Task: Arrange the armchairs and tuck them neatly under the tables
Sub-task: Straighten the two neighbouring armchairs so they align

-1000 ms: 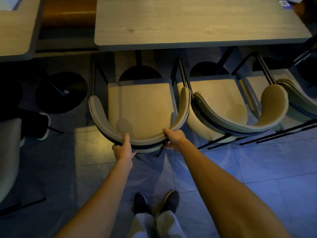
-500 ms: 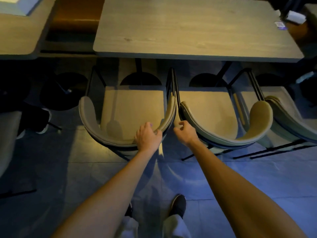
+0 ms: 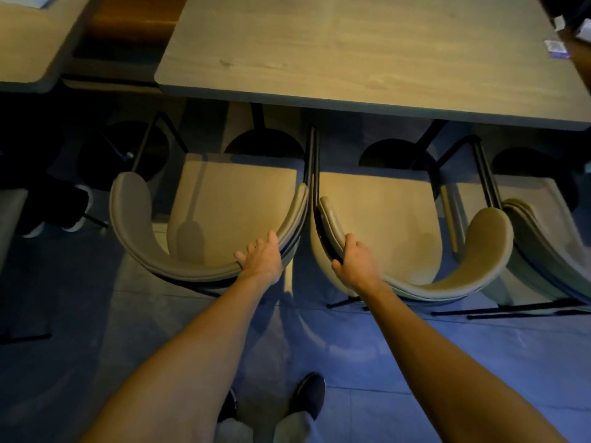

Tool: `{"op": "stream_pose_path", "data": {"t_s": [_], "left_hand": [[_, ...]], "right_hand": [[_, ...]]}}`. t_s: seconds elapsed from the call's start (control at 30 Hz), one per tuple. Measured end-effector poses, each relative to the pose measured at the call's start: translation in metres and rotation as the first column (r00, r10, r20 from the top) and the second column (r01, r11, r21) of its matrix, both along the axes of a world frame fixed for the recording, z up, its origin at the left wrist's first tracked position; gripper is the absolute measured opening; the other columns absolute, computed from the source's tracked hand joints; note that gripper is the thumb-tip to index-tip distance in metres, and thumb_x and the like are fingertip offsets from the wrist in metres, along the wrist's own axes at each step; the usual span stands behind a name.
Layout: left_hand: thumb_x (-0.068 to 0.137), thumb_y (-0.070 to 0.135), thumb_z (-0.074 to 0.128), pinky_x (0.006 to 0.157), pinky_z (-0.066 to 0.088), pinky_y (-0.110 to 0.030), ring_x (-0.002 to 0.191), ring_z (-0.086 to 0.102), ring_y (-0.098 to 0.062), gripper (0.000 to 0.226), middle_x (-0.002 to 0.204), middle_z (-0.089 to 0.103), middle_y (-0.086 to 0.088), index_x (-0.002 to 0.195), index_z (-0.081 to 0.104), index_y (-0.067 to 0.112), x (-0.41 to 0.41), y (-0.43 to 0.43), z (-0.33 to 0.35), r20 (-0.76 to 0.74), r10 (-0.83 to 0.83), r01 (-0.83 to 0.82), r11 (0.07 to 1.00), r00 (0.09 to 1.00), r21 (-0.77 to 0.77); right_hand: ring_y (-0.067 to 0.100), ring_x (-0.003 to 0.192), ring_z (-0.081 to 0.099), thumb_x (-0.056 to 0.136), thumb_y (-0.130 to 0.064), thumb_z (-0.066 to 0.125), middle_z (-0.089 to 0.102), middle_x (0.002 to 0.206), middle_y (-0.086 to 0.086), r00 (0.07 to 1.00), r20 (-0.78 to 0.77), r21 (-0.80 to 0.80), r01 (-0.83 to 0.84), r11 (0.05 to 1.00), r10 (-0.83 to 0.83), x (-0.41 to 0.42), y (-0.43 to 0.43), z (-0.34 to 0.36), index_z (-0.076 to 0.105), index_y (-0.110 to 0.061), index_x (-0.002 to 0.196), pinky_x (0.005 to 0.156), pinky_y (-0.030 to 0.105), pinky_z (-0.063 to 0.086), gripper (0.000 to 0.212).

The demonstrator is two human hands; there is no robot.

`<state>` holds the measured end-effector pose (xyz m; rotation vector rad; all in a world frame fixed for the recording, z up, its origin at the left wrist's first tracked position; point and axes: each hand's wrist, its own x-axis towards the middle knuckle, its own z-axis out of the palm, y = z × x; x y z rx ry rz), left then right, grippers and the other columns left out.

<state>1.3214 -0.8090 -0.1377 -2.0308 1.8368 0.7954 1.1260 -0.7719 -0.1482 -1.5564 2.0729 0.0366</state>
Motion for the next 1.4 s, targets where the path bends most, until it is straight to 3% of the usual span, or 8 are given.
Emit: {"op": "stream_pose_path", "data": {"t_s": [0.07,0.23,0.8,1.4], "left_hand": [[0.094,0.007,0.057,0.102,0.033,-0.053,0.126,0.046,-0.032,0.043,0.134,0.053,-0.011,0.129,0.039,0.023,0.001,0.0,-0.003,0.015,-0.008,0.008,1.0,1.0,-0.008],[0.091,0.002,0.059,0.103,0.032,-0.052,0.13,0.043,-0.032,0.062,0.141,0.048,-0.01,0.143,0.033,0.023,0.0,-0.002,-0.008,0.035,-0.008,0.008,1.0,0.999,-0.005],[0.091,0.001,0.059,0.102,0.035,-0.054,0.126,0.046,-0.032,0.058,0.137,0.05,-0.009,0.139,0.035,0.024,0.001,0.001,-0.009,0.03,-0.018,0.019,0.999,0.999,-0.031],[0.09,0.006,0.067,0.099,0.036,-0.051,0.126,0.047,-0.031,0.062,0.136,0.05,-0.01,0.14,0.034,0.022,-0.003,0.004,-0.007,0.069,-0.029,0.034,0.997,0.997,-0.067]], "right_hand": [[0.038,0.1,0.068,0.102,-0.024,0.056,0.069,0.115,0.018,0.999,-0.052,0.014,-0.012,1.0,0.012,0.002,-0.007,-0.007,0.045,-0.009,0.128,0.077,0.041,0.053,0.032],[0.04,0.093,0.071,0.106,-0.027,0.054,0.072,0.107,0.021,0.999,-0.018,-0.014,-0.03,0.999,0.03,-0.001,-0.019,-0.013,0.047,-0.006,0.126,0.082,0.051,0.059,0.029],[0.036,0.093,0.072,0.105,-0.026,0.056,0.072,0.108,0.019,0.998,0.052,-0.016,-0.036,0.999,0.036,-0.008,-0.022,-0.006,0.047,-0.009,0.129,0.084,0.051,0.061,0.031],[0.037,0.093,0.072,0.106,-0.025,0.055,0.073,0.106,0.019,1.0,-0.015,-0.015,-0.022,1.0,0.022,-0.001,-0.018,-0.01,0.046,-0.009,0.127,0.084,0.05,0.06,0.028]]}}
